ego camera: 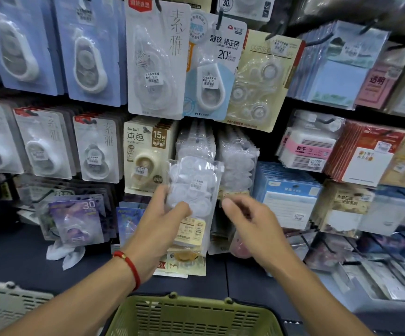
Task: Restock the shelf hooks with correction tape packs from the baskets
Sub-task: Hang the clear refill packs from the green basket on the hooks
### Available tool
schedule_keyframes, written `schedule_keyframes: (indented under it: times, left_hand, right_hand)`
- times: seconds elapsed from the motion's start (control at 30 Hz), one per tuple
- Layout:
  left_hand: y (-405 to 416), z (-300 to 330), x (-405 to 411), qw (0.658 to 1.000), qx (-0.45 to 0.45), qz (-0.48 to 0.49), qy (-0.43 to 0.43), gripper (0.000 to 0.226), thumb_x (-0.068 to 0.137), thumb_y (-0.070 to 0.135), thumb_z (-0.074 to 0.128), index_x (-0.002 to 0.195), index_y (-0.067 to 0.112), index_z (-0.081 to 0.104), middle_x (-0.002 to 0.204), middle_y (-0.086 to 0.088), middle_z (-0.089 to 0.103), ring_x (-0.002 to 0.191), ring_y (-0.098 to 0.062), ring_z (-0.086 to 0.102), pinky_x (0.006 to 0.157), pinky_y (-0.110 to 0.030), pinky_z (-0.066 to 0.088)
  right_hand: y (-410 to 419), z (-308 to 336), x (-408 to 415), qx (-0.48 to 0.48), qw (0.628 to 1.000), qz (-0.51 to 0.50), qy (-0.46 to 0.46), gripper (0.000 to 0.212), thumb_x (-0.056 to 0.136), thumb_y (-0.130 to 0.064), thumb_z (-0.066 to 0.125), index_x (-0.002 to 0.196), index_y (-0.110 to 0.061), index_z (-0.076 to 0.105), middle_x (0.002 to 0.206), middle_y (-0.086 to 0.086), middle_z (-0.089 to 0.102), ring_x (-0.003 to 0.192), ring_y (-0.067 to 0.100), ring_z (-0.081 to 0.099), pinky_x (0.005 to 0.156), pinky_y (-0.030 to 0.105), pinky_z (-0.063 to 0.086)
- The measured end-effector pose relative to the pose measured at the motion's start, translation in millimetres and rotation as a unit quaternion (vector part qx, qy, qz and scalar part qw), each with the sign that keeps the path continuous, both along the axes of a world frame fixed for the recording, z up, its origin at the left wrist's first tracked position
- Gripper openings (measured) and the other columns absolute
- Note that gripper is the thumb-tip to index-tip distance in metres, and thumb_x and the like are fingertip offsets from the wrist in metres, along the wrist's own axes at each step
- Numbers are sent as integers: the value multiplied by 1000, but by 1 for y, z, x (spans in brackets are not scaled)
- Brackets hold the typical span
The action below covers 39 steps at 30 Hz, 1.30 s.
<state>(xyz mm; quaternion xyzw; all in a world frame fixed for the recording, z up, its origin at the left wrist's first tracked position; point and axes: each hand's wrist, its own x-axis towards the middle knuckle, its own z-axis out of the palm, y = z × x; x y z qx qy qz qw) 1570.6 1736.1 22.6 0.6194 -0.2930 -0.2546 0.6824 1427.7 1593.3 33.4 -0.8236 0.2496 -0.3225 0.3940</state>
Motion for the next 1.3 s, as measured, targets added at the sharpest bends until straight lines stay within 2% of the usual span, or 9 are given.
schedule_keyframes:
  times: [0.2, 0.4, 0.77, 0.87, 0.93, 1.0, 1.07, 1.17, 1.3]
  left_hand:
    - [2, 2, -13, 999, 6, -34, -26, 47, 73, 40, 85, 112, 40, 58, 115, 3, 77, 109, -21, 73, 99, -50, 58]
    - [2, 3, -8, 1000, 5, -11, -27, 31, 93, 24, 77, 114, 37, 57, 111, 11, 77, 106, -11, 73, 97, -38, 56]
    - [4, 7, -6, 999, 10, -10, -30, 29, 76, 37, 72, 99, 47, 57, 108, 13, 78, 103, -11, 73, 97, -41, 55]
    - [3, 7, -6, 1000, 10, -8, -27, 31, 75, 31, 66, 100, 48, 58, 107, 13, 77, 105, -12, 71, 93, -40, 55]
    - [3, 7, -5, 999, 11, -15, -29, 35, 74, 26, 62, 101, 47, 58, 108, 9, 77, 107, -19, 71, 94, -45, 56]
    - [3, 7, -7, 999, 11, -35, -37, 37, 75, 22, 62, 102, 47, 58, 110, 7, 77, 108, -21, 71, 97, -46, 55]
    - [2, 5, -10, 997, 10, -58, -46, 43, 84, 11, 67, 111, 44, 59, 114, 6, 77, 108, -19, 72, 97, -41, 57]
    - [1, 2, -14, 995, 9, -89, -43, 48, 94, -7, 65, 124, 30, 59, 118, 1, 76, 107, -20, 74, 96, -39, 59]
    - [-1, 2, -18, 997, 5, -79, -5, 40, 96, -3, 67, 125, 22, 58, 106, -10, 74, 91, -28, 76, 86, -50, 64]
  right_hand:
    - [9, -5, 5, 54, 996, 50, -50, 18, 101, -42, 61, 87, -33, 70, 64, -15, 65, 49, 0, 54, 49, 14, 39]
    - [6, 3, 2, 130, 978, -58, -150, 34, 98, -55, 54, 92, -23, 59, 82, 23, 59, 72, 26, 54, 71, 64, 52]
    - [-6, 1, -1, 154, 969, -87, -174, 30, 104, -53, 54, 98, -27, 68, 95, 29, 63, 74, 25, 54, 69, 45, 43]
    - [-12, 1, -3, 105, 982, -114, -111, 30, 104, -49, 54, 124, -30, 64, 114, 1, 72, 108, 19, 66, 93, 48, 51]
    - [-13, 2, -6, -35, 984, -170, -38, 40, 104, -40, 57, 141, -27, 54, 136, -9, 58, 130, 13, 50, 110, 38, 42]
    - [-8, 4, -5, -110, 985, -134, -25, 29, 103, -37, 59, 132, -35, 57, 131, -13, 58, 124, 6, 51, 104, 30, 43]
    - [-1, 1, -2, -51, 998, -29, -18, 14, 101, -43, 61, 115, -44, 64, 120, -19, 67, 110, -2, 62, 94, 27, 51]
    - [8, -6, 4, 48, 997, 59, -21, 21, 94, -51, 63, 106, -35, 71, 106, -10, 77, 100, 10, 72, 93, 43, 58]
    - [6, -7, 7, 109, 988, 10, -108, 12, 103, -36, 61, 98, -26, 65, 98, 3, 78, 90, 25, 76, 84, 59, 60]
